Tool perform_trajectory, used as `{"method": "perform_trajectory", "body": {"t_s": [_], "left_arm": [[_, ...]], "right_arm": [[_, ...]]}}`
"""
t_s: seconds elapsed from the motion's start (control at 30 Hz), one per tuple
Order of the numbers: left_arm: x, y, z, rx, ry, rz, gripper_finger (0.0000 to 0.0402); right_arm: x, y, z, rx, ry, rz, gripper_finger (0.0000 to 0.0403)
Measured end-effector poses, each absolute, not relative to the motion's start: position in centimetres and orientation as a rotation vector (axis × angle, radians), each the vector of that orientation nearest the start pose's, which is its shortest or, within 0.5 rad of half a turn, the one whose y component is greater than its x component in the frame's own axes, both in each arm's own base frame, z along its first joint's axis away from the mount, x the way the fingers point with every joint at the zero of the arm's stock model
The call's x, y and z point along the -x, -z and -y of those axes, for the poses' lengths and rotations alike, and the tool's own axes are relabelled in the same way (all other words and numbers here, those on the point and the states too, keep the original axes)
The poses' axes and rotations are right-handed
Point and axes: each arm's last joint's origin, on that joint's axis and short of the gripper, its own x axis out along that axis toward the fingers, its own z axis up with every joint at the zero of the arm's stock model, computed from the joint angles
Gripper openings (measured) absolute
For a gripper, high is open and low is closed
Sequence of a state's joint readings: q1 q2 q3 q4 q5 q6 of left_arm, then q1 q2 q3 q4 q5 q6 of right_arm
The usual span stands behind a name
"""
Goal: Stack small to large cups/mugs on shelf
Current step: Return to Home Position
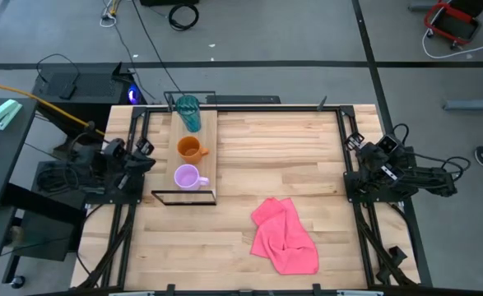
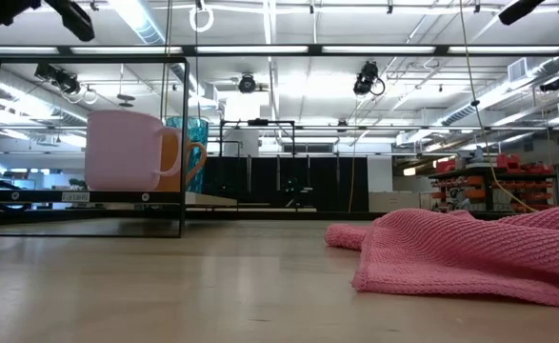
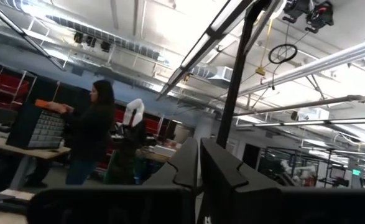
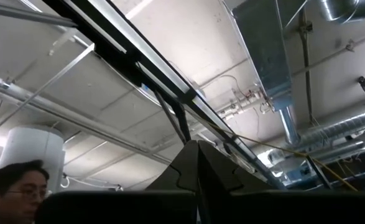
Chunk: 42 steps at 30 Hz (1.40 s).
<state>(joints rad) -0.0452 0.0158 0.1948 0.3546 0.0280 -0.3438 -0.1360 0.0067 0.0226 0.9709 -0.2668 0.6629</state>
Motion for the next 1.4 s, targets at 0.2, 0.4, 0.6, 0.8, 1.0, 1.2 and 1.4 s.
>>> {"method": "perform_trajectory", "body": {"t_s": [0.2,0.4,0.6,0.8,1.0,1.2,1.4], "left_arm": [[-8.0,-23.3,0.4,0.349,0.173,0.561,0.0034],[-8.1,-22.9,0.5,0.323,0.166,0.555,0.0034],[-8.7,-21.9,0.5,0.326,0.148,0.435,0.0026],[-8.9,-21.5,0.5,0.308,0.135,0.39,0.003],[-8.9,-21.5,0.3,0.228,0.072,0.403,0.0036],[-8.9,-21.5,-0.6,0.237,-0.066,0.419,0.0028],[-8.7,-21.4,-1.9,0.151,-0.217,0.423,0.0023]], "right_arm": [[-5.4,-24.9,0.0,-0.429,-0.436,0.872,0.0013],[-5.5,-24.8,0.0,-0.453,-0.444,0.857,0.0013],[-6.2,-24.3,0.1,-0.491,-0.42,0.766,0.0013],[-6.6,-23.8,0.1,-0.49,-0.401,0.706,0.0013],[-6.8,-23.6,0.1,-0.428,-0.372,0.688,0.0013],[-7.1,-23.4,0.1,-0.387,-0.355,0.656,0.0013],[-7.6,-22.7,0.2,-0.347,-0.314,0.577,0.0013]]}}
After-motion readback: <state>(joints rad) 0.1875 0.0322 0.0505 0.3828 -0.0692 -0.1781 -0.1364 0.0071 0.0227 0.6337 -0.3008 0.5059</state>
